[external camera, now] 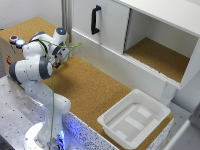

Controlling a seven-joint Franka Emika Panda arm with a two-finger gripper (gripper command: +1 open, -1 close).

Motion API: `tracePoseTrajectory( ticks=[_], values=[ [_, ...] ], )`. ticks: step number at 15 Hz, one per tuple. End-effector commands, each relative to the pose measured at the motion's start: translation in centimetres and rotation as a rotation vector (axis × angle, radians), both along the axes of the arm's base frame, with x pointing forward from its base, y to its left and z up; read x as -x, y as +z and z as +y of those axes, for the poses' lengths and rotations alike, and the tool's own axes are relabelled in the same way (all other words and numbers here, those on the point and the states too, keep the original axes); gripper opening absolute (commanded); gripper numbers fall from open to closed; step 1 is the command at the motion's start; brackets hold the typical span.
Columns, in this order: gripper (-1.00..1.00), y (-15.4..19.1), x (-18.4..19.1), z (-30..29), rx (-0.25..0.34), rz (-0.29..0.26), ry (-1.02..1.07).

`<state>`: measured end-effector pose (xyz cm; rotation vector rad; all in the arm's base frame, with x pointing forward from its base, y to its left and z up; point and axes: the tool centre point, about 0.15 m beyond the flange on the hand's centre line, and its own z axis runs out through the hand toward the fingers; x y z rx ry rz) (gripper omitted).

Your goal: Grasp the handle of the drawer and open it

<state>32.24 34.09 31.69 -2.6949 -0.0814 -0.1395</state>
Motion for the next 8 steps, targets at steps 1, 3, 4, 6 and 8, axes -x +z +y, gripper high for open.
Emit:
tracePoseTrajectory(
  ticks=[1,3,4,6,8],
  values=[
    [1.00,-1.22,-1.34,0.63,-0.095,0.033,0.057],
    [1.00,-1.46,-1.46,0.93,-0.094,0.039,0.067],
    [1.00,-1.55,-1.54,1.03,-0.094,0.043,0.071],
    [1.00,-1.70,-1.71,1.17,-0.095,0.049,0.073],
    [1.00,-1.75,-1.89,1.24,-0.100,0.051,0.074]
  ],
)
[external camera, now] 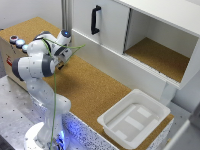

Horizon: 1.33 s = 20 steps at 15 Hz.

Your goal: Grasp the handle of the drawer and open it

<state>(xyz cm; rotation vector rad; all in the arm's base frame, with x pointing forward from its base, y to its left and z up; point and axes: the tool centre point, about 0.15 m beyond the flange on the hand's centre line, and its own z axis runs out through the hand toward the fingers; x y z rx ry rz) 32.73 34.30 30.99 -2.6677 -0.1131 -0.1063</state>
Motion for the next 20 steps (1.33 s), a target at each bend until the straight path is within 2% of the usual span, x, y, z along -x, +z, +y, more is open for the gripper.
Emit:
tracePoseTrajectory(
  ticks=[1,2,6,16,20],
  values=[
    [1.00,-1.1,-1.5,1.1,-0.077,0.035,0.046],
    [-1.00,-1.1,-1.7,1.2,-0.075,0.037,0.056],
    [-1.00,-2.0,-2.3,1.6,-0.095,0.072,0.068],
    [-1.00,-1.6,-2.7,1.2,-0.100,0.069,0.069],
    [-1.00,-2.1,-1.8,-1.0,-0.092,0.093,0.056]
  ],
)
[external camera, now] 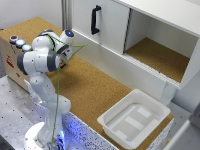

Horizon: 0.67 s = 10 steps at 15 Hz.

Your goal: Grasp the handle of the drawer and open it

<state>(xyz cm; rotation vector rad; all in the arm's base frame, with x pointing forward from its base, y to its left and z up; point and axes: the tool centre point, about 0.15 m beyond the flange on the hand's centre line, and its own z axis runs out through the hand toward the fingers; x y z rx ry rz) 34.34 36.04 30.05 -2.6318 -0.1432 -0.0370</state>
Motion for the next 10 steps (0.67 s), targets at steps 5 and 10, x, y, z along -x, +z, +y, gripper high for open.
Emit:
tracePoseTrajectory(
  ticks=[5,10],
  values=[
    [-1.00,-1.9,0.4,-5.7,-0.062,0.074,0.007],
    [-1.00,-2.3,0.4,-7.8,-0.075,0.081,0.013]
  ],
)
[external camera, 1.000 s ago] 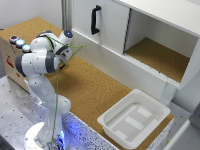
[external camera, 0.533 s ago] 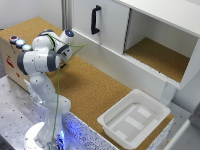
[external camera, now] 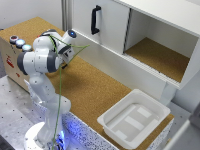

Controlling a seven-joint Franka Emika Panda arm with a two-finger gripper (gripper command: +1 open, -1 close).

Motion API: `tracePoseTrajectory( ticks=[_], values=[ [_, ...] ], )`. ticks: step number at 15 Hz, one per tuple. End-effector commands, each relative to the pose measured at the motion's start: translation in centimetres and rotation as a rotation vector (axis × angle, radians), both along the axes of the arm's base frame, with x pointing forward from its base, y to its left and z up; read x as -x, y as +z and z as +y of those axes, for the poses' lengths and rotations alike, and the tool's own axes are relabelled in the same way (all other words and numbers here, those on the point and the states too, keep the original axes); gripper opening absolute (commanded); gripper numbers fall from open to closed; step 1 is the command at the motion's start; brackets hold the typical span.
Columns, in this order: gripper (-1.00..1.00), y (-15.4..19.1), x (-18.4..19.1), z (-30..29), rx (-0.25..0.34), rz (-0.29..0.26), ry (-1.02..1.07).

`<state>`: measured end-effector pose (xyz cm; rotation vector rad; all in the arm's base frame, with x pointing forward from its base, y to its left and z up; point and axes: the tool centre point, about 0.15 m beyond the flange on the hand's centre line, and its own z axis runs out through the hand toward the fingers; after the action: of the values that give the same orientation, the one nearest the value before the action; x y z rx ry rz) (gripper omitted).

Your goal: Grasp the handle of the drawer and open it

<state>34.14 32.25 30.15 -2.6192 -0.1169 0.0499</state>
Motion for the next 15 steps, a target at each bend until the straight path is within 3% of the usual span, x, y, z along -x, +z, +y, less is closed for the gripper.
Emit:
tracePoseTrajectory(
  ticks=[1,15],
  values=[
    [-1.00,-2.4,0.1,-4.4,-0.069,0.014,0.013],
    [-1.00,-3.1,-1.1,-10.3,-0.061,0.017,-0.036]
  ],
)
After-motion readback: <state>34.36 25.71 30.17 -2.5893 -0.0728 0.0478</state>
